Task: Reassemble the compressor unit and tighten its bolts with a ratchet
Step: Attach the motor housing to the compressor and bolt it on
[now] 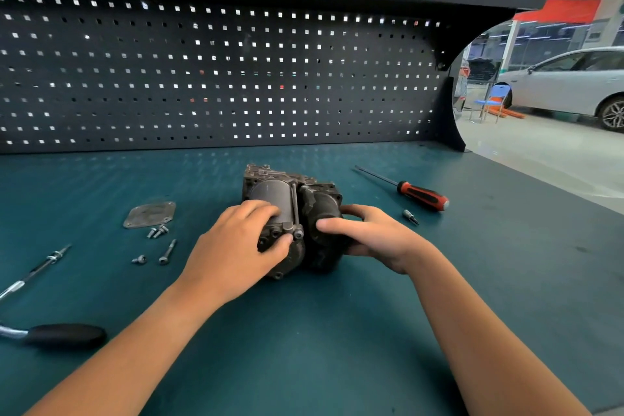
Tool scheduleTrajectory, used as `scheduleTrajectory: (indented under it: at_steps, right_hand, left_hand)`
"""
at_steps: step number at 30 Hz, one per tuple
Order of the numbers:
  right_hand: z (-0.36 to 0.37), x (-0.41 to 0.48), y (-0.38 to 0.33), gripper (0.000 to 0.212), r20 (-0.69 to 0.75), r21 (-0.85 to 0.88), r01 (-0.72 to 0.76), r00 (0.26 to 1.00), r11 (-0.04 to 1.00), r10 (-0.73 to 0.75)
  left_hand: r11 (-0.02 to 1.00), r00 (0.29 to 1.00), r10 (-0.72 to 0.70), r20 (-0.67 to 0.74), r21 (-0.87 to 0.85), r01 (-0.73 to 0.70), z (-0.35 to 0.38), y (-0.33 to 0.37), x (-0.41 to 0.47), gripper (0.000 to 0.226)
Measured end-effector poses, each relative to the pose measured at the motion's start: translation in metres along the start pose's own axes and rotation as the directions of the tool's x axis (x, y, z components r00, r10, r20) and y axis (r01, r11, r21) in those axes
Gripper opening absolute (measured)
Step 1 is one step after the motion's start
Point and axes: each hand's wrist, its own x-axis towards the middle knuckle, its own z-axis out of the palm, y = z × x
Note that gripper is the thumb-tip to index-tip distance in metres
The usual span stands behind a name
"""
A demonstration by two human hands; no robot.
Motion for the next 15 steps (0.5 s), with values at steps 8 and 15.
scheduleTrajectory:
  at_steps: [8,15]
  right_hand:
    - [-0.001,-0.006,0.009,0.107,0.034,-0.066,0.053,0.998,0.996,-0.051]
    - [-0.001,-0.002,0.016,0.113,-0.006,-0.043,0.094,0.996,0.995,-0.094]
  left_hand:
    - [0.998,0.998,-0.054,-0.029,-0.015,0.054,-0.006,-0.001,0.002,0.041]
    - [0.996,0.996,-0.085,0.0,-0.036,0.085,-0.008,-0.005,0.003,0.04]
